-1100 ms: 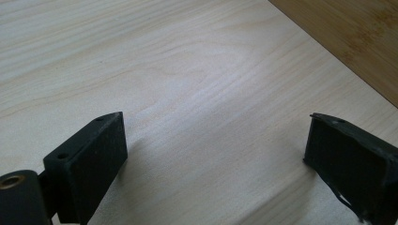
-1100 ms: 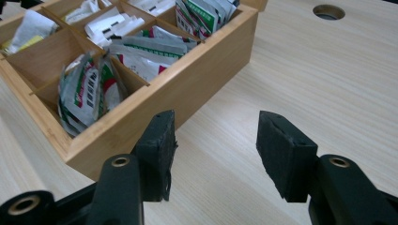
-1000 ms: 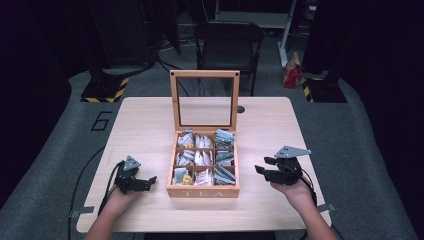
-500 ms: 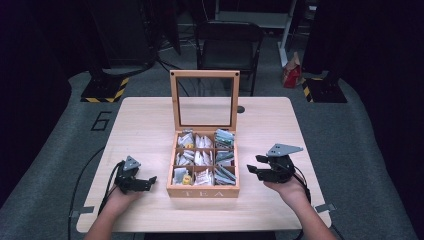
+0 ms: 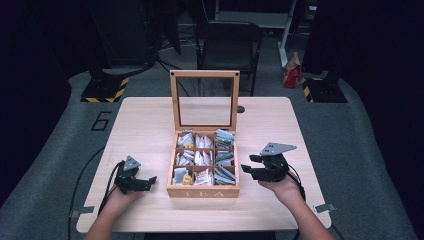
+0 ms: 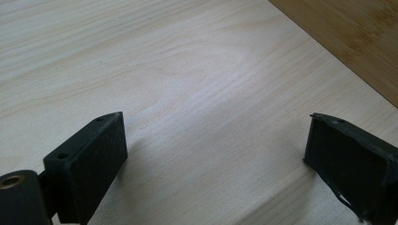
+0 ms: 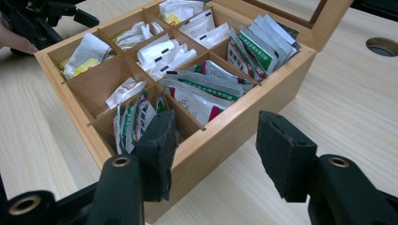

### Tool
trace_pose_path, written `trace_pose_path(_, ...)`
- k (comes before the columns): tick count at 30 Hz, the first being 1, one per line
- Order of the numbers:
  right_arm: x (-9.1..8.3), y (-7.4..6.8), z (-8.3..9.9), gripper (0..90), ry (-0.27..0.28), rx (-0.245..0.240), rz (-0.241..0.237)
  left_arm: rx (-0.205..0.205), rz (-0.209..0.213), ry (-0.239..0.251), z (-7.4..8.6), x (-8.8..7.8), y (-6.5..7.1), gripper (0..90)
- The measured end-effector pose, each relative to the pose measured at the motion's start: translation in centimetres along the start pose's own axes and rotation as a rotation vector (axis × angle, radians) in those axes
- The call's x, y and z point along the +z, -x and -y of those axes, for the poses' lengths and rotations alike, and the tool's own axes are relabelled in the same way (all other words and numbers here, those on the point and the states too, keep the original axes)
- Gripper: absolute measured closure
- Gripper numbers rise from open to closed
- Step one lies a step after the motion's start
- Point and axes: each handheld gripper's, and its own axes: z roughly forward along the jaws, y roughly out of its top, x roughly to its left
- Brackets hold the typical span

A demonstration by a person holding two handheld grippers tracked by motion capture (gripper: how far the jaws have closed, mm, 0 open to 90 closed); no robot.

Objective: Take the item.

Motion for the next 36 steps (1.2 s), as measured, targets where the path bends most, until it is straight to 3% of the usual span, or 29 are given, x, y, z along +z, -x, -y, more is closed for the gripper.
trace_pose_path(16,1.4,-0.9,-0.5,46.4,-0.01,-0.019,-0.035,0.0,0.0,0.0,0.0,0.0,0.0,5.7)
trace_pose_path(36,2.8,-1.6,-0.3,52.6,-0.005,-0.03,-0.074,0.0,0.0,0.0,0.0,0.0,0.0,5.7)
